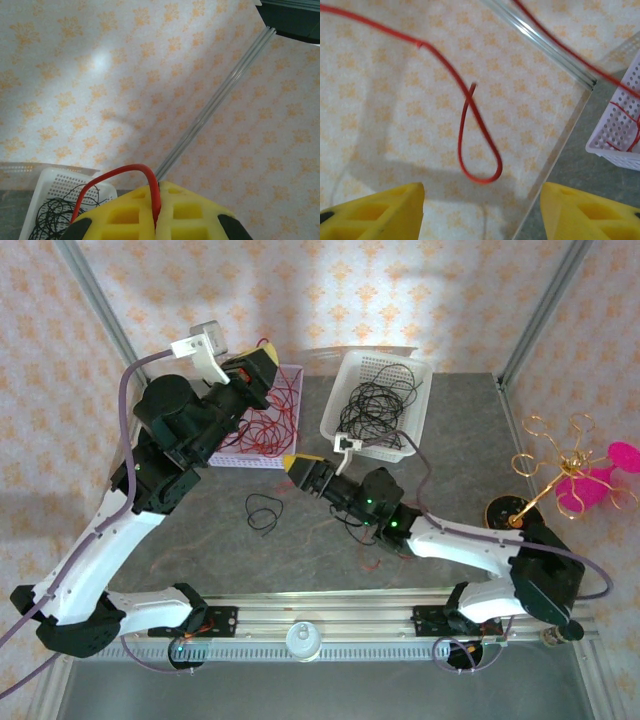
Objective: Untangle the cables
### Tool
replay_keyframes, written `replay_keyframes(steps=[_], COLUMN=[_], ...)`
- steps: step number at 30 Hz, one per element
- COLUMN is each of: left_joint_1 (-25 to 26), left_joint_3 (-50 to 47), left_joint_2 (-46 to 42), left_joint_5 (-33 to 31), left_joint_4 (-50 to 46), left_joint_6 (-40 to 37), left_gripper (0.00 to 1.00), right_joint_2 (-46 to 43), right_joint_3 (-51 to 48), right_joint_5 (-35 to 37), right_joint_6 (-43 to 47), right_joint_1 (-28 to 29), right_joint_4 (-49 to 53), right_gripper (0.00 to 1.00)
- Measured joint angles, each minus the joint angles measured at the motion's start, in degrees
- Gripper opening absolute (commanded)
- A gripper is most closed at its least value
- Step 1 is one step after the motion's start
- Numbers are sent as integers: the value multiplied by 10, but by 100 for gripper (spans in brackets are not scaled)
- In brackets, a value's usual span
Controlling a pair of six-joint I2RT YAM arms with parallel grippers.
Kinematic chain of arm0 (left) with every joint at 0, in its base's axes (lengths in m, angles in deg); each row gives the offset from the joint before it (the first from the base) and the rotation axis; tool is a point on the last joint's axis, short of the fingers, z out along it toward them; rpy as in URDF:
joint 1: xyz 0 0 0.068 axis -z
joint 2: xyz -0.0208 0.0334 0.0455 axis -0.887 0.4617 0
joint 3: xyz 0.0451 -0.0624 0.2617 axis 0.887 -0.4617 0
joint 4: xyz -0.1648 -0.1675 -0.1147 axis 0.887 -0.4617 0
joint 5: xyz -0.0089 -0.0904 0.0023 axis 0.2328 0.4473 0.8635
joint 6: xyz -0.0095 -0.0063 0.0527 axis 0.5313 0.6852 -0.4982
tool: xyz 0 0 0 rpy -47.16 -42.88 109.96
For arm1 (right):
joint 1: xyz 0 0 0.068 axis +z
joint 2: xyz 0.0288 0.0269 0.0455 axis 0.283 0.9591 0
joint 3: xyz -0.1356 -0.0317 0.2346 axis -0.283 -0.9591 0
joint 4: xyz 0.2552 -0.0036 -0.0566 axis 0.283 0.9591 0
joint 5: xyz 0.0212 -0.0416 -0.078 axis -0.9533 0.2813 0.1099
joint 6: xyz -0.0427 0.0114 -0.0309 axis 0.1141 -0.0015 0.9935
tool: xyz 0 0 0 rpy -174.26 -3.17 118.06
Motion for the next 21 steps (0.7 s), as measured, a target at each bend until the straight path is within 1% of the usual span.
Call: replay_keyframes(steps=[6,11,14,17,20,21], left_joint_1=[0,0,0,0,0,0], left_joint_3=[-5,-8,-8,-4,9,13], left_joint_2=[0,0,0,3,13,16], left_joint_5=[0,0,-2,-7,-17,-19], left_joint_4=[0,0,0,-1,-3,-5], left_joint_6=[0,0,-1,-10,-20,-26], left_gripper=[0,0,0,0,0,0], right_joint_2=[79,147,173,188,188,188], right_joint_3=[62,122,125,109,68,54], right_joint_5=[76,106,115,115,115,114], right_joint_6=[-68,-102,-110,-111,-110,-108], right_joint_1=[10,14,18,24,29,30], right_joint_4=[0,4,5,4,1,1], right_gripper=[58,42,32,24,19,16])
